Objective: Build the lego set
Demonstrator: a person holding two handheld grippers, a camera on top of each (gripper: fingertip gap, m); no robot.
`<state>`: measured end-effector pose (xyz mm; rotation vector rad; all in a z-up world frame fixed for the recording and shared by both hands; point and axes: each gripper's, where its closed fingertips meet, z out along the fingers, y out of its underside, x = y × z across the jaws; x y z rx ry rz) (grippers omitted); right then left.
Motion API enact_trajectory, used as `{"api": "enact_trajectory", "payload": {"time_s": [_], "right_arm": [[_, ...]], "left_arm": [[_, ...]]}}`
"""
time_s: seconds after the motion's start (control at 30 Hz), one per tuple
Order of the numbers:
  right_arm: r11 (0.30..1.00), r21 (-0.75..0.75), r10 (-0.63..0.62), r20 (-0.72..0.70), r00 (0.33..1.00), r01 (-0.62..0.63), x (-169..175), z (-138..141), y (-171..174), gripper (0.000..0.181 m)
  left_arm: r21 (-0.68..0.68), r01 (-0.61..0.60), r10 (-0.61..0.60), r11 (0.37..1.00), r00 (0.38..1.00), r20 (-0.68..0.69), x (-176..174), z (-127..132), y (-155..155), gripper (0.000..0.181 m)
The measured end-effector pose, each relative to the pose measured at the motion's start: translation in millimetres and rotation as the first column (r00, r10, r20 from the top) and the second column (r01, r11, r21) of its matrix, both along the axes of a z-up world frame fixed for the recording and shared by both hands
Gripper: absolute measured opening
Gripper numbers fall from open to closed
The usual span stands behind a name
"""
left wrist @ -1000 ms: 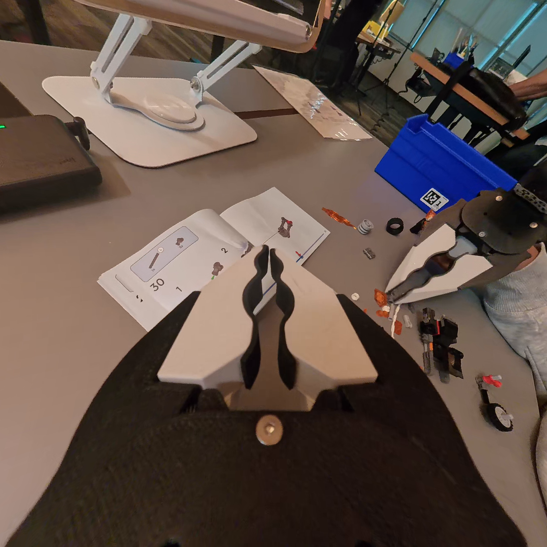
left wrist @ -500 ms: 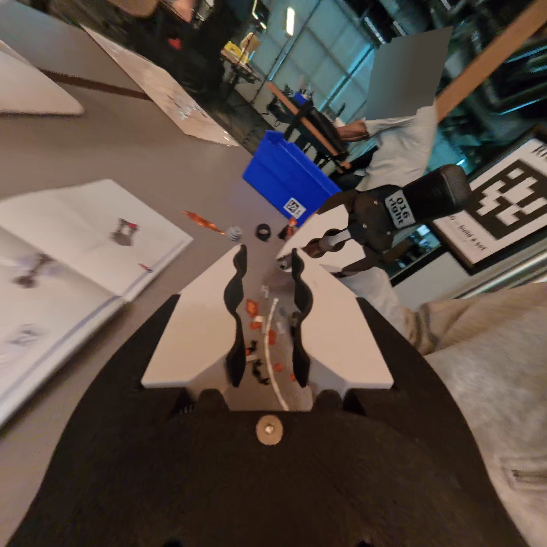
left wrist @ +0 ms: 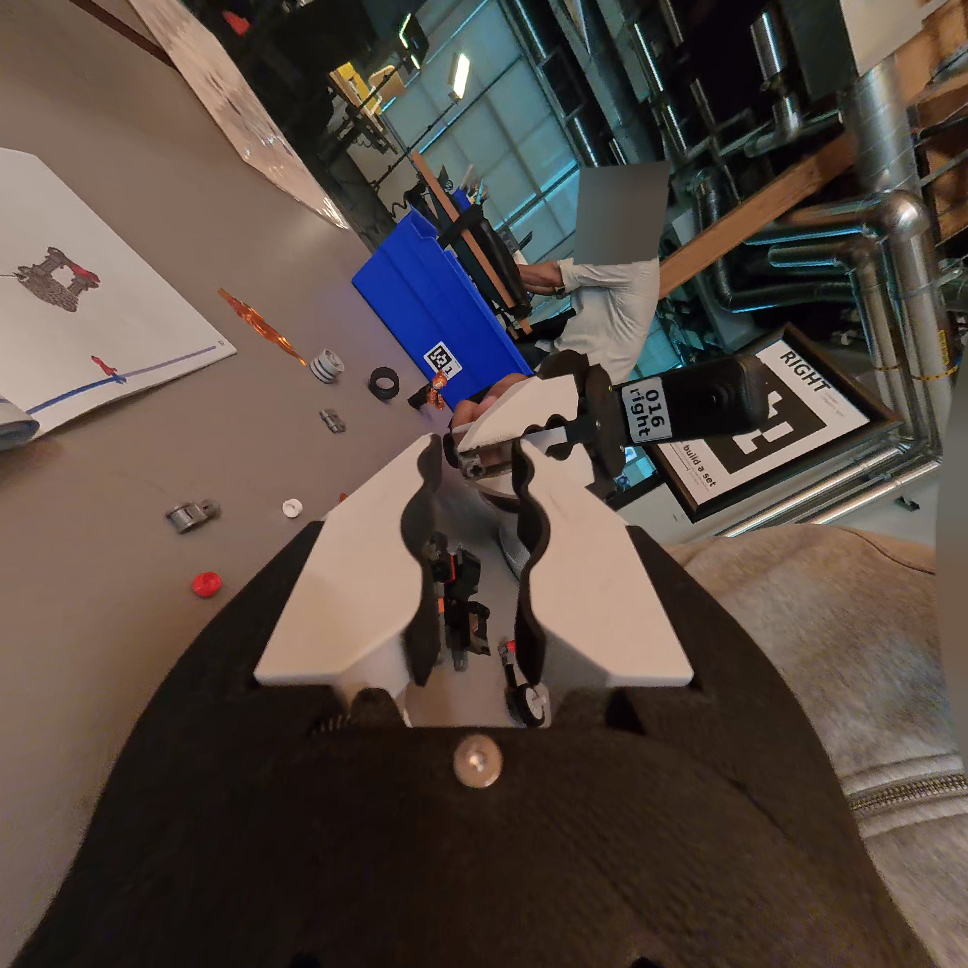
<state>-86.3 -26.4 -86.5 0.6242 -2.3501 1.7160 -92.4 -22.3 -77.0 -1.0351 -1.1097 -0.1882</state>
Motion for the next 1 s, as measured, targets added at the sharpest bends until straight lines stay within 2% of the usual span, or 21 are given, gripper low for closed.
{"api": "enact_trajectory", "payload": {"time_s": [0.37,0.73,0.87,1.0], "right_arm": [[1.0,-0.026,-0.013,0.089,0.996,0.016,-3,7,0,0.005],[0.998,-0.04,-0.047,0.135,0.99,0.053,-10,13,1,0.005],[0.988,-0.043,-0.137,0.162,0.977,0.146,-34,22,10,0.005],[0.95,-0.14,-0.246,0.219,0.944,0.28,-69,49,36,0.005]], "left_arm": [[-0.071,0.003,-0.006,0.997,0.999,-0.05,2,3,1,0.021],[-0.069,-0.004,0.0,0.998,0.997,-0.071,3,7,-3,0.02],[-0.096,-0.027,0.018,0.995,0.996,-0.09,3,12,-13,0.019],[-0.166,-0.163,0.137,0.973,0.978,-0.155,4,25,-52,0.013]]}}
